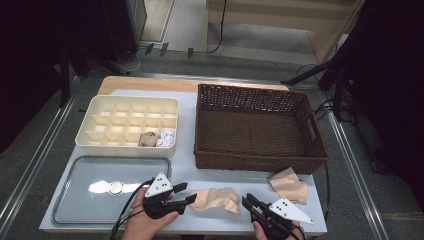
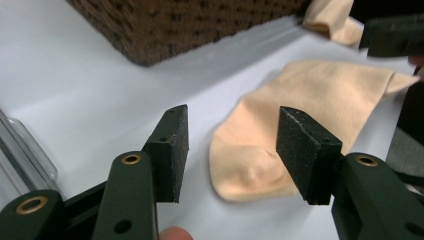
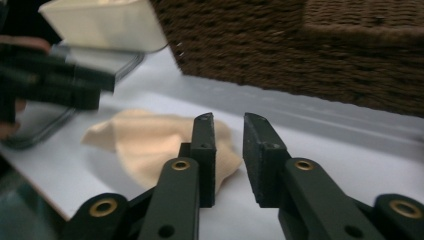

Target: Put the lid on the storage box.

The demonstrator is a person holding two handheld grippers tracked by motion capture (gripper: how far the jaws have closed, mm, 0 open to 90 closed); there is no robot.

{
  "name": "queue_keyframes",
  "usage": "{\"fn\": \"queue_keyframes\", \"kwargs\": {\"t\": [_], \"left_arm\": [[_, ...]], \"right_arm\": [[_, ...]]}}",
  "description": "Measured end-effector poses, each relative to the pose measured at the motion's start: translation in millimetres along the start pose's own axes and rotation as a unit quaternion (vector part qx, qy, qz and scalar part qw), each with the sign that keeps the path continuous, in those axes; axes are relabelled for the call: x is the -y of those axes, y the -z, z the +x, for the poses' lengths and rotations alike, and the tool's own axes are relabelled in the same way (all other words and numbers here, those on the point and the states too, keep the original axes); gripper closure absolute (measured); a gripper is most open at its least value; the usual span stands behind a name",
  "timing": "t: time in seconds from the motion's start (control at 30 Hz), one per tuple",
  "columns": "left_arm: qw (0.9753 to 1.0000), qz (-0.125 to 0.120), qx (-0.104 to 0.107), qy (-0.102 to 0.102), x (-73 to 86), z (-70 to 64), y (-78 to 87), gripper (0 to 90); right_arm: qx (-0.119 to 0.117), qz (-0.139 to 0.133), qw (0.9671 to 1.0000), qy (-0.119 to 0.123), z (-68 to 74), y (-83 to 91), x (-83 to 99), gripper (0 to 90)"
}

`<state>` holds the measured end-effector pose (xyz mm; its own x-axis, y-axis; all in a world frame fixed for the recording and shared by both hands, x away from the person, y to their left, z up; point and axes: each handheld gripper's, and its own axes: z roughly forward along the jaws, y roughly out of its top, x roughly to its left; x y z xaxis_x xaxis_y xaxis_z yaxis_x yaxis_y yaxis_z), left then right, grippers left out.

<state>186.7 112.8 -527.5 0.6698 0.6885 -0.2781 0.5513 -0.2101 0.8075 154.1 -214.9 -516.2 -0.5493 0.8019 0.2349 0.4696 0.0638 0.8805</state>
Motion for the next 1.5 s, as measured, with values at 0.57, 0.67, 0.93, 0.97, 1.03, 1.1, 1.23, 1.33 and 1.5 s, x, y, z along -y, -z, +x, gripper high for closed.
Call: {"fn": "queue_keyframes", "kwargs": {"t": [0.57,0.67,0.93,0.97,1.03,1.1,1.23,1.33,1.5], "left_arm": [[0.9972,0.039,-0.037,-0.052,13.4,-19.7,-10.4,81.2],[0.9971,0.037,-0.037,-0.055,12.1,-20.6,-9.3,89.2],[0.9966,0.012,-0.062,-0.054,5.6,-8.7,3.9,89.8],[0.9964,0.008,-0.066,-0.053,5.0,-6.7,5.7,89.7],[0.9965,0.003,-0.068,-0.049,4.0,-2.8,8.5,89.6],[0.9964,0.001,-0.071,-0.047,3.7,0.3,9.7,89.4],[0.9956,0.009,-0.078,-0.051,5.6,3.3,9.9,88.9],[0.9957,0.010,-0.077,-0.050,7.2,4.2,10.2,88.3],[0.9967,0.008,-0.070,-0.040,7.0,6.4,9.8,89.3]], "right_arm": [[0.040,0.077,0.9962,0.003,25.4,-35.7,18.7,88.4],[0.038,0.087,0.9954,0.015,23.9,-33.5,13.4,90.0],[0.057,0.053,0.9970,-0.002,4.3,-18.6,4.9,87.0],[0.050,0.051,0.9974,-0.015,4.8,-20.3,6.4,82.7],[0.039,0.047,0.9977,-0.027,7.5,-26.7,8.1,69.9],[0.039,0.039,0.9981,-0.027,12.9,-32.9,9.1,66.1],[0.027,0.046,0.9979,-0.035,26.3,-43.0,11.4,61.3],[0.039,0.068,0.9968,-0.020,37.9,-47.3,16.3,61.5],[0.056,0.077,0.9950,0.030,43.7,-46.0,16.8,87.3]]}}
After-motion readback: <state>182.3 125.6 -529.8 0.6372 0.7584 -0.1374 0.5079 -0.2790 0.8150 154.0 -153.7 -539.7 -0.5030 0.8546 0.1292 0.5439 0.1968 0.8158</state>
